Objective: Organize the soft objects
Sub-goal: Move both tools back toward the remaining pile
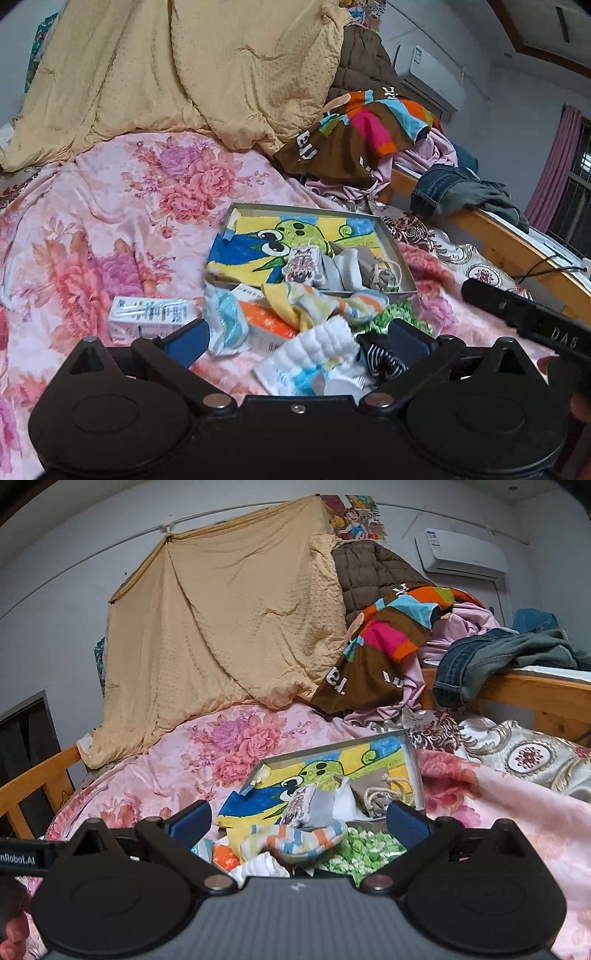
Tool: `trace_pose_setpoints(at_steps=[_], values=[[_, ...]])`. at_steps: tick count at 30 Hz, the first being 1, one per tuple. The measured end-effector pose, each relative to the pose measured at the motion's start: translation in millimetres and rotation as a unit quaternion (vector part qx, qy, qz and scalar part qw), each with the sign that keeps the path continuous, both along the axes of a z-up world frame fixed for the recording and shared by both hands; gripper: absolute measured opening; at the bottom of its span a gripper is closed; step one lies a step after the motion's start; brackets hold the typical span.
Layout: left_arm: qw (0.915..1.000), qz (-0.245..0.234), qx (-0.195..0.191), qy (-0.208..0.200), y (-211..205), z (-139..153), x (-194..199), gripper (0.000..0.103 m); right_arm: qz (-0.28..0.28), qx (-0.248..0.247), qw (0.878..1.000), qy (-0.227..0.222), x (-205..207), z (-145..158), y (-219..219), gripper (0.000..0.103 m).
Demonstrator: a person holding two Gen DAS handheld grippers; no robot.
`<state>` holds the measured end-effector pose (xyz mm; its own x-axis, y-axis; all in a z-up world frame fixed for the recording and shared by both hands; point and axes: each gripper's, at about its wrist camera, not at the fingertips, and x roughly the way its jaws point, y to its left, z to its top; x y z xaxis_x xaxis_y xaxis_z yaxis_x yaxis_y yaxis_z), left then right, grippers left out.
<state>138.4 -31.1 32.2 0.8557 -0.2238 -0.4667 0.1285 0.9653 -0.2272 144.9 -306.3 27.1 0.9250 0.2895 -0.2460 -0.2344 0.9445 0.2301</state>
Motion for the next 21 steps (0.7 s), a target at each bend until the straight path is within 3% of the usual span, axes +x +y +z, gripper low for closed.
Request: trace_pose_setpoints(at_steps=[7, 12, 21], values=[[0.9999, -0.012, 0.008, -0.008, 3.2, -10.4, -17.9, 0.102, -0.009, -0.021, 0.999, 0.04, -12.2, -10.0, 1.9, 0.103], [0.9994, -0.027, 0.018, -0.008, 4.3, -25.0, -25.3, 0.102, -0.03, -0.078, 0.992, 0.097, -7.5, -23.6, 10.2, 0.103], [0.9988, -0.043, 0.023, 0.008, 8.2, -52.7, -31.7, 0.102, -0.02, -0.109, 0.982, 0.154, 2.2, -43.2, 19.5, 0.103]])
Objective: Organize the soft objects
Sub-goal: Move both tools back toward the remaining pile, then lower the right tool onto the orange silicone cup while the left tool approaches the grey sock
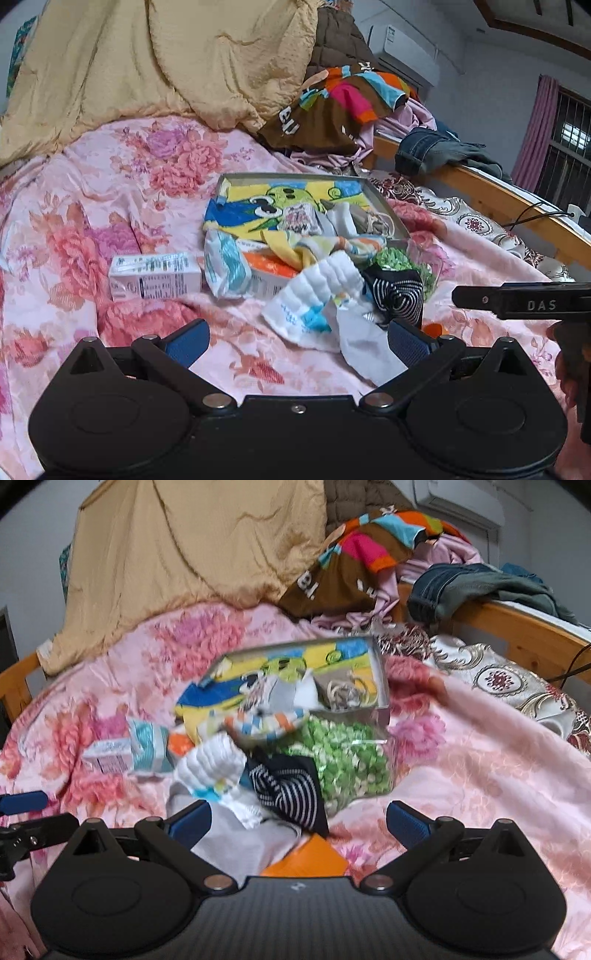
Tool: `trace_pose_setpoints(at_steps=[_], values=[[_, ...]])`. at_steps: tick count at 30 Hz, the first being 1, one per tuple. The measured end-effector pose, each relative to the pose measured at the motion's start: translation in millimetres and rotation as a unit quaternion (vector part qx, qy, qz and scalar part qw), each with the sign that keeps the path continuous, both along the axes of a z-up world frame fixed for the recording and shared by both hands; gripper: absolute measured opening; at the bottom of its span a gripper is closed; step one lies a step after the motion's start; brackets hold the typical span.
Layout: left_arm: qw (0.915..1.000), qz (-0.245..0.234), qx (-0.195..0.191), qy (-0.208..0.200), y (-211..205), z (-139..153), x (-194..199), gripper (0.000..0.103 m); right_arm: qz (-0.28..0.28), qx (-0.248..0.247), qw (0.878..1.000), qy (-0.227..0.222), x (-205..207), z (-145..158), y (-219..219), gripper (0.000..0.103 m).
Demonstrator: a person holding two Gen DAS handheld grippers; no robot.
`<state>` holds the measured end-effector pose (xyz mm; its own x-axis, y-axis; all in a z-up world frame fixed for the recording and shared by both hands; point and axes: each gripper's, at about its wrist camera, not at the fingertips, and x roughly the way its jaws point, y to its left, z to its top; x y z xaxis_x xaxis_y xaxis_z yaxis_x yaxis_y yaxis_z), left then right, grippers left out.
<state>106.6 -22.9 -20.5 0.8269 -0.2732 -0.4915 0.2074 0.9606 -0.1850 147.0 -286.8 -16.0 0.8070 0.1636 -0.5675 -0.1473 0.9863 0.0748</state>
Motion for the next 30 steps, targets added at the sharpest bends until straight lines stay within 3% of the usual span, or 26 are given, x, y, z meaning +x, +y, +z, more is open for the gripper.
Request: trace_pose_setpoints(at_steps=[7, 12, 17, 22, 25, 30], values=[[0.9997, -0.022, 0.006, 0.007, -6.1, -5.9, 2.5, 0.102, 0.045, -0.048, 0.998, 0.024, 4.6, -9.3, 12.0, 0.103], [0.9984, -0.049, 0.024, 0.014, -13.9, -10.6, 10.4, 0.102, 0.106, -0.106, 0.988, 0.018, 3.2, -15.6, 19.1, 0.103], [0.9958, -0.08, 0.042, 0.016, -20.6, -14.3, 20.9, 0.102, 0.152, -0.082, 0.984, 0.036, 14.5, -15.9, 11.7, 0.103], [0.9904, -0.119, 0.07, 0.004, -30.5, -19.3, 34.7, 0.102, 0.17, -0.092, 0.981, 0.031, 28.4, -17.3, 1.9, 0.103], [0.9876, -0.135, 0.08, 0.001, -35.1, -24.2, 44.3, 0.102, 0.207, -0.116, 0.971, 0.026, 34.5, -21.6, -2.3, 0.103], [0.9843, -0.152, 0.088, 0.0, -39.3, -31.7, 60.2, 0.102, 0.295, -0.178, 0.939, -0.011, 29.3, -29.9, -9.9, 0.103]])
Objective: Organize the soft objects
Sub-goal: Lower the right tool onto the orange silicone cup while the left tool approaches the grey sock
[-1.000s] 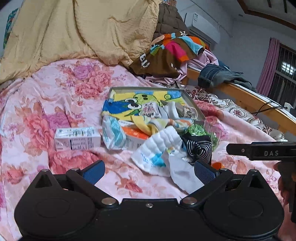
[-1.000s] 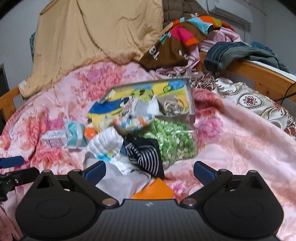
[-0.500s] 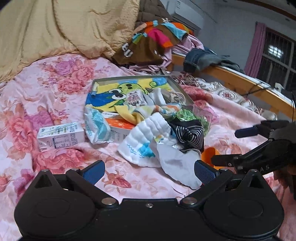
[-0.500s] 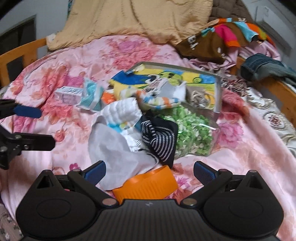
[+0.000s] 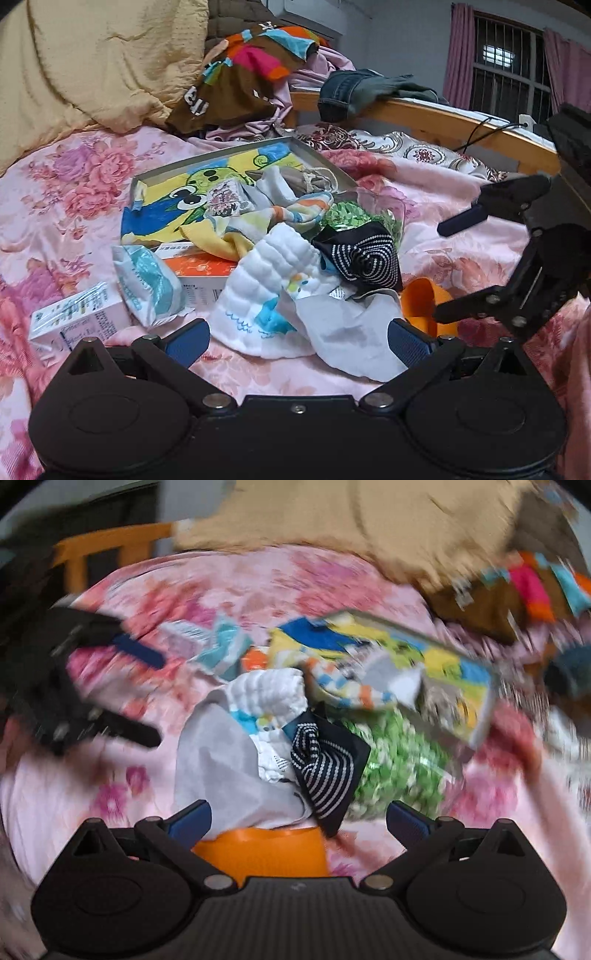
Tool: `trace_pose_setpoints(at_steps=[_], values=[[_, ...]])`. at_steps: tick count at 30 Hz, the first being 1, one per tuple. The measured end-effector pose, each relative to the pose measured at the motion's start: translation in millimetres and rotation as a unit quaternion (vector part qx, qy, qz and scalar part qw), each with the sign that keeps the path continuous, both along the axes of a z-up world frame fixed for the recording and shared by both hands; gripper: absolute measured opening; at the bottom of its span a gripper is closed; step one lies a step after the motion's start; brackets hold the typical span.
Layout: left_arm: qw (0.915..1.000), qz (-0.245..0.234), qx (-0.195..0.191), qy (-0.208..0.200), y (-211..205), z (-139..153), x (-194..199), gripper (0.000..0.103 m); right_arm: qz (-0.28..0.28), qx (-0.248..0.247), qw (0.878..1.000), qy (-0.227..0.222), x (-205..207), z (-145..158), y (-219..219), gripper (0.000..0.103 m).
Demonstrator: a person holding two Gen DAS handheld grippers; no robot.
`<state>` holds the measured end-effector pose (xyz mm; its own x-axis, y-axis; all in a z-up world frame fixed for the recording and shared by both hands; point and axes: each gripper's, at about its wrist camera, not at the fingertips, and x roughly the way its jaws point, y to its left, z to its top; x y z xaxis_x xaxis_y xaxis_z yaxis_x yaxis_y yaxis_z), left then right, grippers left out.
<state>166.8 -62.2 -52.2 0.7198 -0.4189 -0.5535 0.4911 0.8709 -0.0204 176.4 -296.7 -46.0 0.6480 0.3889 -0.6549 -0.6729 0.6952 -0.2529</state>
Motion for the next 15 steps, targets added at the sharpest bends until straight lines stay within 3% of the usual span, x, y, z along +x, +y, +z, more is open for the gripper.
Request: trace_pose_setpoints(at_steps=[5, 15], values=[[0.9998, -0.016, -0.009, 0.012, -2.1, -10.8, 15.9, 0.102, 0.021, -0.028, 0.998, 0.05, 0.7, -16.2, 5.9, 0.103], [0.9943, -0.099, -0.023, 0.03, -25.9, -28.6, 33.2, 0.102, 0.05, -0.088, 0.993, 0.066, 0.5, -42.5, 28.8, 0.102]])
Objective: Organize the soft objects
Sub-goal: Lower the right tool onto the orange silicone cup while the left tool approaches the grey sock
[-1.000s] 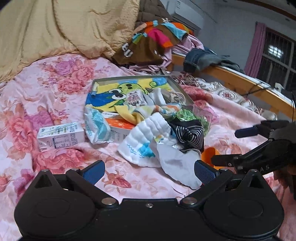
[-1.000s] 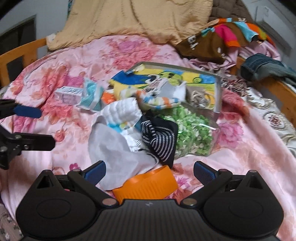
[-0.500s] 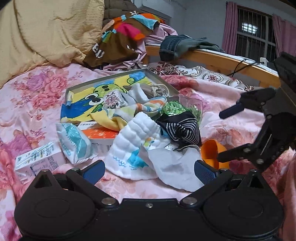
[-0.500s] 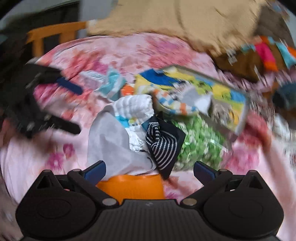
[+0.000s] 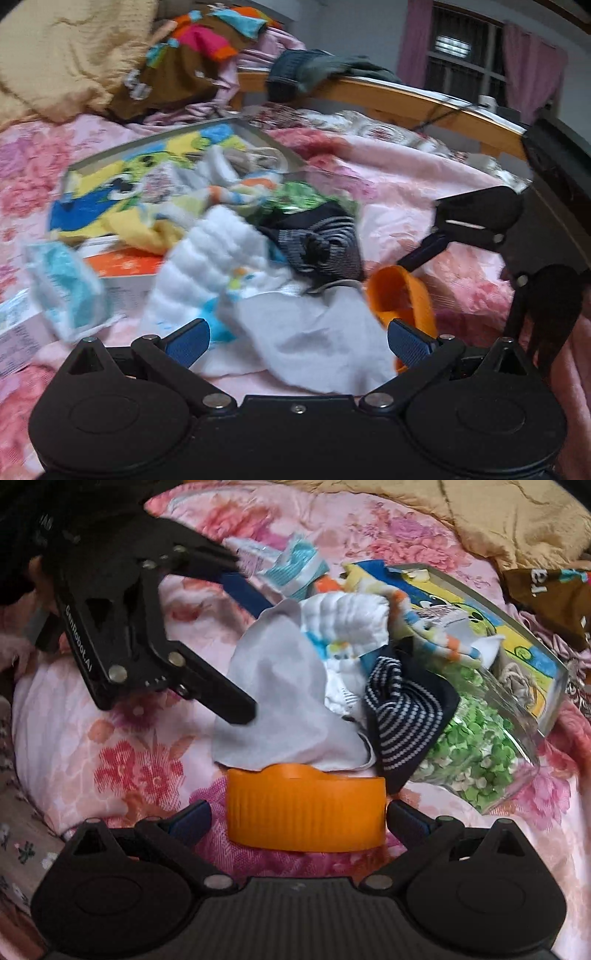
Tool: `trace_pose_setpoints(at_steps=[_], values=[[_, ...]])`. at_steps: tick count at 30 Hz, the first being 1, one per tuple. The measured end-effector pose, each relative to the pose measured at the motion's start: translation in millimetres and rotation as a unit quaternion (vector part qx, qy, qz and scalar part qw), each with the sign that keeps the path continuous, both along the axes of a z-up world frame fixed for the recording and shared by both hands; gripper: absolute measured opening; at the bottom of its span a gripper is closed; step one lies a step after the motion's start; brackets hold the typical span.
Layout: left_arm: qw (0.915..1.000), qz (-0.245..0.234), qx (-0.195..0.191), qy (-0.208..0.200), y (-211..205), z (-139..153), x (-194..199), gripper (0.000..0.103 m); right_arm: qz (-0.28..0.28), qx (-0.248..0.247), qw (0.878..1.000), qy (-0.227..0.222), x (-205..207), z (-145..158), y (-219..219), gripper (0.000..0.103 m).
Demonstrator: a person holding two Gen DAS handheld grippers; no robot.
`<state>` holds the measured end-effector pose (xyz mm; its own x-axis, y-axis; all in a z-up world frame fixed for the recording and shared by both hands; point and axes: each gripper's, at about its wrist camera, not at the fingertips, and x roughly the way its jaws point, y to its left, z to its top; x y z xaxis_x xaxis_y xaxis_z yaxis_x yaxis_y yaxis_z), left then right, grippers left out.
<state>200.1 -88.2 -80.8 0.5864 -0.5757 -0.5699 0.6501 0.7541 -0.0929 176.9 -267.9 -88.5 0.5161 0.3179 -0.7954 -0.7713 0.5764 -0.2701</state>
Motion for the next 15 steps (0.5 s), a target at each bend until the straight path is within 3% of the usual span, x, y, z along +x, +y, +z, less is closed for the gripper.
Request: trace_pose_setpoints(at_steps=[4, 10, 15], values=[[0.9996, -0.026, 0.008, -0.01, -11.8, -4.9, 5.0, 0.102, -0.008, 0.006, 1.0, 0.0, 3.8, -1.8, -0.6, 0.102], [0.9996, -0.015, 0.018, -0.017, -14.8, -12.0, 8.8, 0.102, -0.014, 0.006, 1.0, 0.002, 11.3, -4.2, 2.1, 0.102], [0.9971, -0.011, 0.027, -0.071, -12.4, -5.0, 0.1, 0.102, -0.02, 0.015, 1.0, -0.006, 14.6, -2.2, 0.5, 0.098]])
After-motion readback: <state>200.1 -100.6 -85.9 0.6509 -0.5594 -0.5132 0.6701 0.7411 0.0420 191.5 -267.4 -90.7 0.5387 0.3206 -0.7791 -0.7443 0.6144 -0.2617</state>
